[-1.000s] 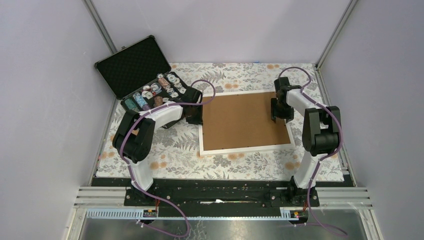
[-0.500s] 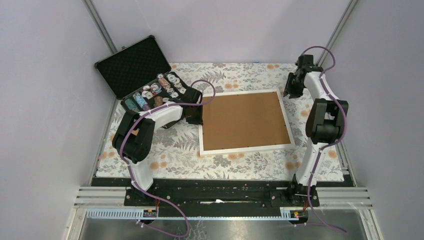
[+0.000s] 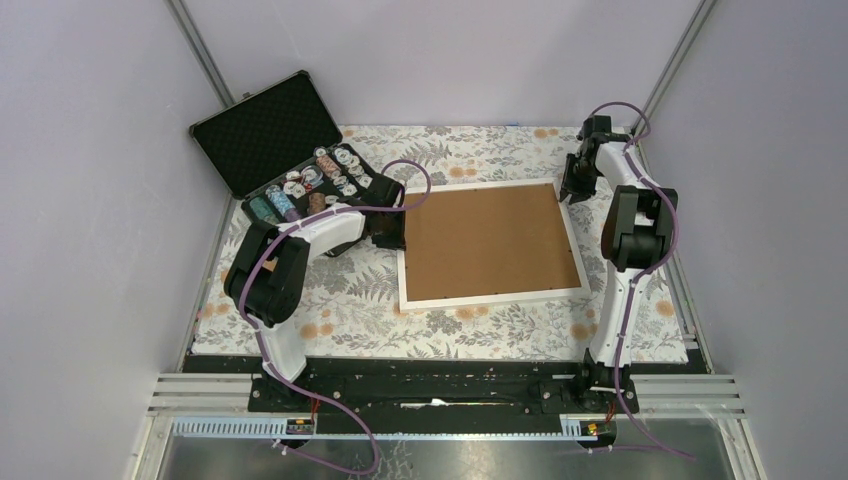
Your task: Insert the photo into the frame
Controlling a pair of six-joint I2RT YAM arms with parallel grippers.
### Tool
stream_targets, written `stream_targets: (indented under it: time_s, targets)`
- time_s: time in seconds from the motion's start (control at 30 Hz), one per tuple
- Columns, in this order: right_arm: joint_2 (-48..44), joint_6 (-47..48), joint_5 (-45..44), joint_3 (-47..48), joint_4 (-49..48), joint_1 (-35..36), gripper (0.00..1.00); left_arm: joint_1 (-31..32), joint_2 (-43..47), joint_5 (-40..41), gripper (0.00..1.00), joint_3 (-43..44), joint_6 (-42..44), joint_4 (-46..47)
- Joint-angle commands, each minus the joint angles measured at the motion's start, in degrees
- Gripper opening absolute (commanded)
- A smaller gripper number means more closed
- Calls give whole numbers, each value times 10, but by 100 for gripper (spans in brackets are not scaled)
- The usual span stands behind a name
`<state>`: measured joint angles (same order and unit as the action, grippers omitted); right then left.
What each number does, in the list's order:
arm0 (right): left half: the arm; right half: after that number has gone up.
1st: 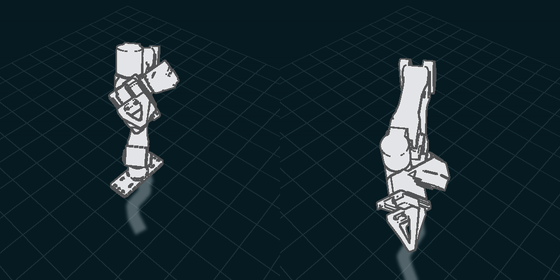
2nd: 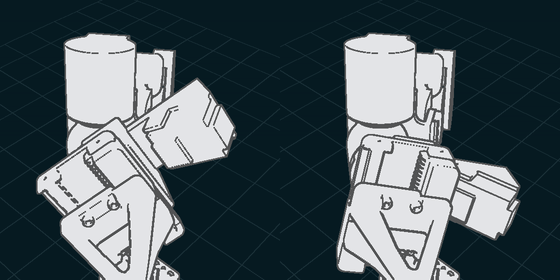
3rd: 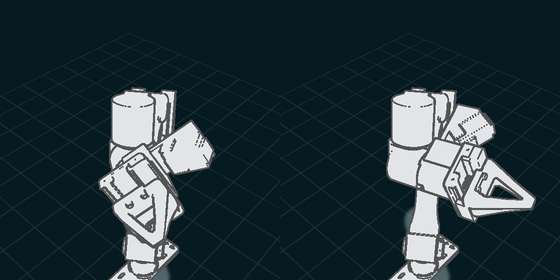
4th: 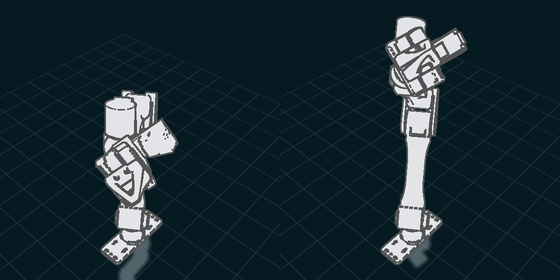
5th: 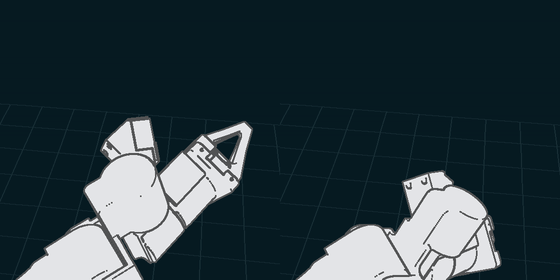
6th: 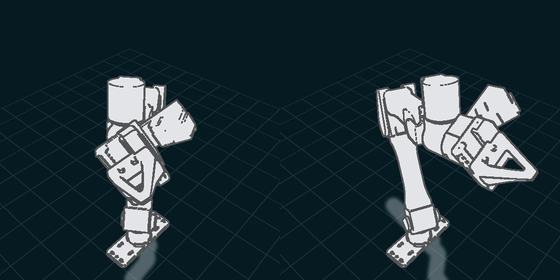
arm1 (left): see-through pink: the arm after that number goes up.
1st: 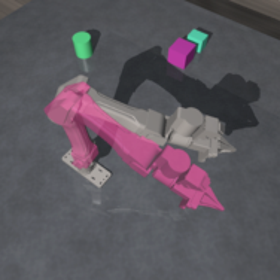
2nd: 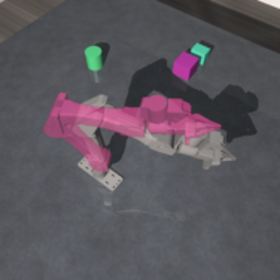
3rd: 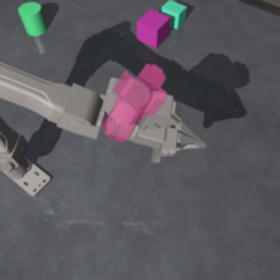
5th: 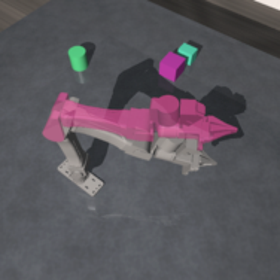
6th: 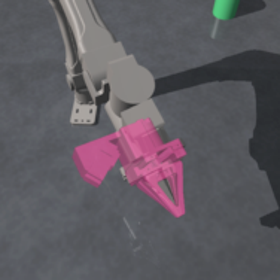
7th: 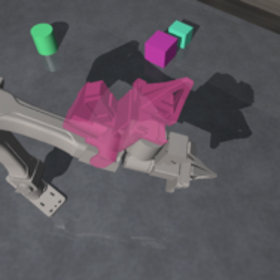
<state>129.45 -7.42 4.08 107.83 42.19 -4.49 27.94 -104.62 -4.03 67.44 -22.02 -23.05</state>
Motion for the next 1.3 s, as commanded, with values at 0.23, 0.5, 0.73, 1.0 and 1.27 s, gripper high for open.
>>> stream_targets:
  time_s: [0.23, 0.5, 0.73, 1.0, 1.27]
  targets:
    - [23, 22, 37, 10, 15, 4, 35, 7, -16, 10, 0, -24, 47, -56]
    - [15, 29, 37, -33, -3, 21, 36, 7, -15, 4, 0, -22, 48, -54]
    - [24, 48, 29, -43, -3, 63, 36, 7, -18, 4, 0, -23, 52, -52]
    - [63, 42, -30, -32, 30, 109, 37, 7, -20, 3, 0, -20, 55, -52]
    - [121, 42, -104, 32, 82, 148, 39, 7, -17, 4, 0, -20, 56, -52]
